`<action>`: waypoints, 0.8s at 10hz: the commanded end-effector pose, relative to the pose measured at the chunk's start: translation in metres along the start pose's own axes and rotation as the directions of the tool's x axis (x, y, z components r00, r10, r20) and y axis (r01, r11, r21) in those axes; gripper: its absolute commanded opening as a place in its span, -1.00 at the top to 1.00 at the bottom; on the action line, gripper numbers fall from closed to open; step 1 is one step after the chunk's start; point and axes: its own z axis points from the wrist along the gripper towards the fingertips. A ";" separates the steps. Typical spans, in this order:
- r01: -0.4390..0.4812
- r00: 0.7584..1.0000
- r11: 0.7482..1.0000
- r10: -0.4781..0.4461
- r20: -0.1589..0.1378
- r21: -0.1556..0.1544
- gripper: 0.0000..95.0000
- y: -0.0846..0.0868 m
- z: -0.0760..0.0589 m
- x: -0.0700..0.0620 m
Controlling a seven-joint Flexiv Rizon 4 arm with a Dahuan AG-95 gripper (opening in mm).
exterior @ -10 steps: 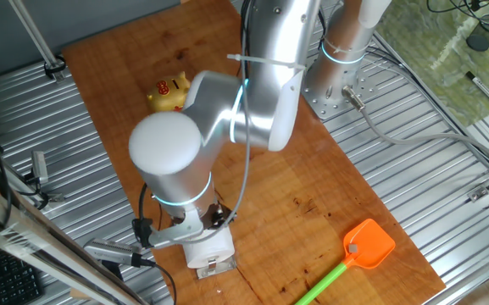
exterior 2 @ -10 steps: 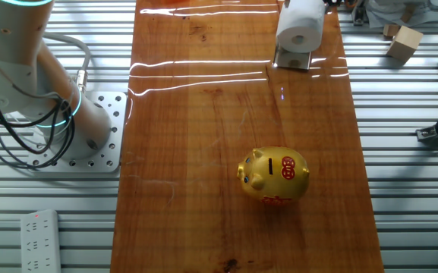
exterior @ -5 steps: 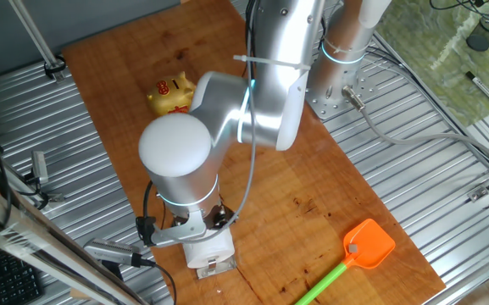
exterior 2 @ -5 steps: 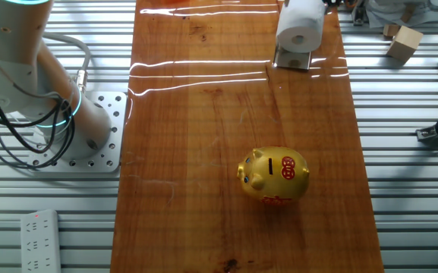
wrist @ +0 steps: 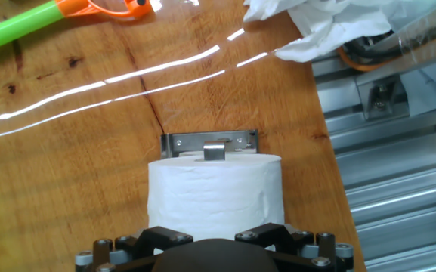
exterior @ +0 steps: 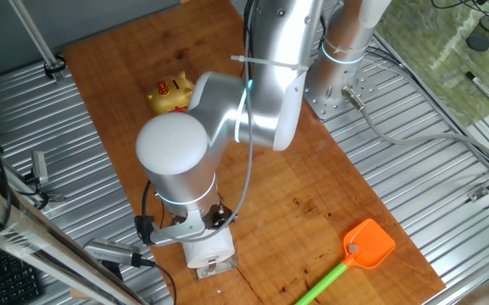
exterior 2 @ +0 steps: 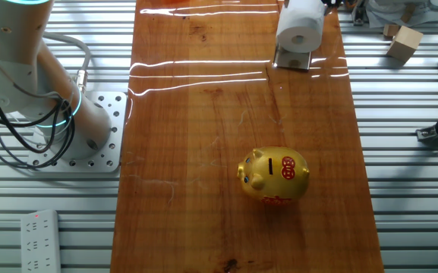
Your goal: Take the roll of paper down from the shelf
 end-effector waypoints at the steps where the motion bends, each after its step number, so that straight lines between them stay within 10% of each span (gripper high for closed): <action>1: 0.031 1.000 1.000 -0.031 0.007 -0.002 -1.00 -0.003 0.005 0.002; 8: 0.040 0.999 0.999 -0.040 0.007 -0.002 -1.00 -0.005 0.010 0.000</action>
